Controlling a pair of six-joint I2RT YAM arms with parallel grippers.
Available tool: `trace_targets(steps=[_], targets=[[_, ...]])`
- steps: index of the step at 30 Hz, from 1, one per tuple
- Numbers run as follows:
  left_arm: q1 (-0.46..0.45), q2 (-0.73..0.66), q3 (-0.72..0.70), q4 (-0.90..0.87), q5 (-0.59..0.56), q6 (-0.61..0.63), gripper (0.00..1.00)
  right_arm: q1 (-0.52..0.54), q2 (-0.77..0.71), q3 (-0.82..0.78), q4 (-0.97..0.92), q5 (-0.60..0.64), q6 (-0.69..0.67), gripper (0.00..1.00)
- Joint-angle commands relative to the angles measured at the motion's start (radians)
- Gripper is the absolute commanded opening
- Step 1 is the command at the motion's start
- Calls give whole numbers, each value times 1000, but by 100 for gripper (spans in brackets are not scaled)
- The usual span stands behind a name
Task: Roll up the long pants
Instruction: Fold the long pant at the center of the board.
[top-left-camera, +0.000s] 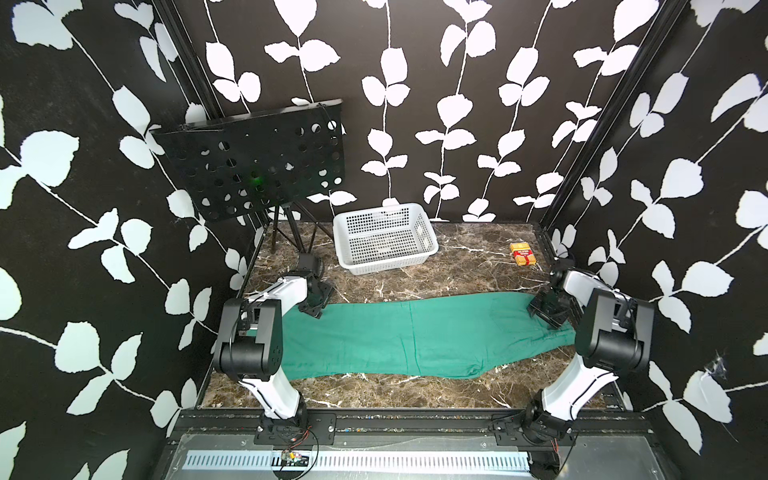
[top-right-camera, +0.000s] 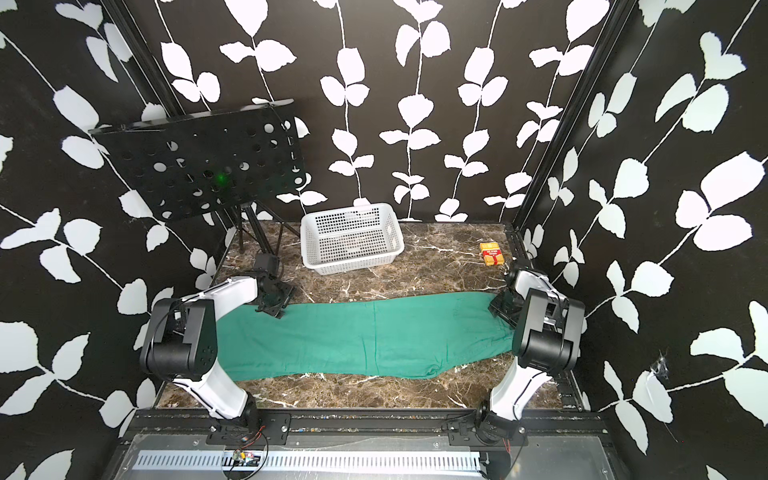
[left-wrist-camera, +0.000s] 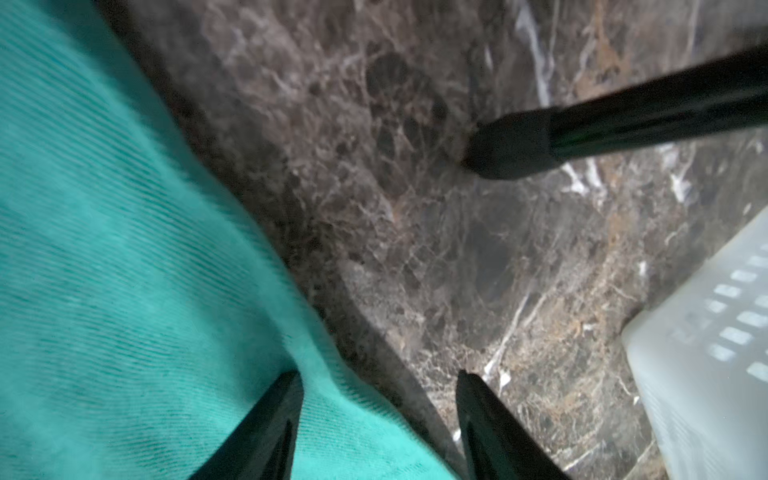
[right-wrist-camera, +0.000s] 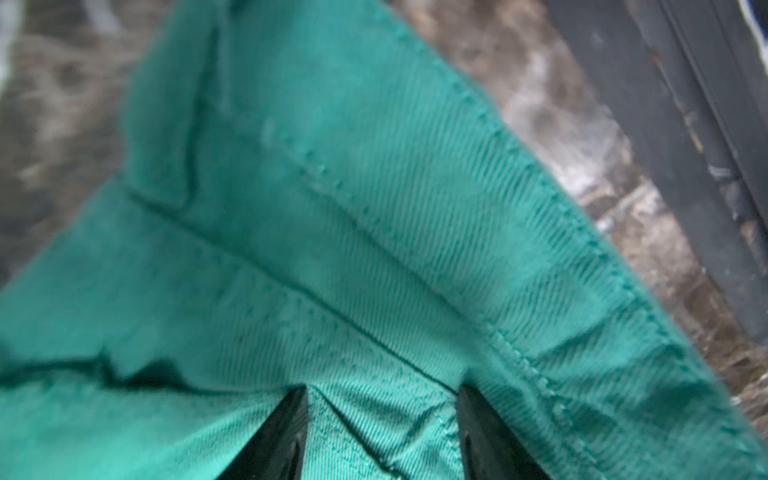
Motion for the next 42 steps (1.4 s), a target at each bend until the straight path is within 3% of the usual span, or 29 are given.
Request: trace_targets(steps=[1,7,11,14,20,32,37,42], targets=[[9,-4,-61,-100,-77,-40,63,-42,-9,-43,-16,49,3,61],[1,-31,34,-144,-71,63,64,55,-213,-23,-37,45,-70,64],[-1,-81,81,-211,-67,101,65,70,-284,-128,-64,58,-52,65],[-1,-72,41,-205,-29,69,65,68,-257,-187,-30,40,-41,64],[2,-1,-15,-132,-32,12,65,67,-82,-134,-11,-18,-34,60],[142,139,148,-135,-93,213,65,128,40,6,41,-87,-19,56],[148,83,206,-200,-132,249,65,159,50,59,26,-100,-12,57],[218,-93,101,-229,-143,235,65,157,-67,3,30,-32,-9,66]])
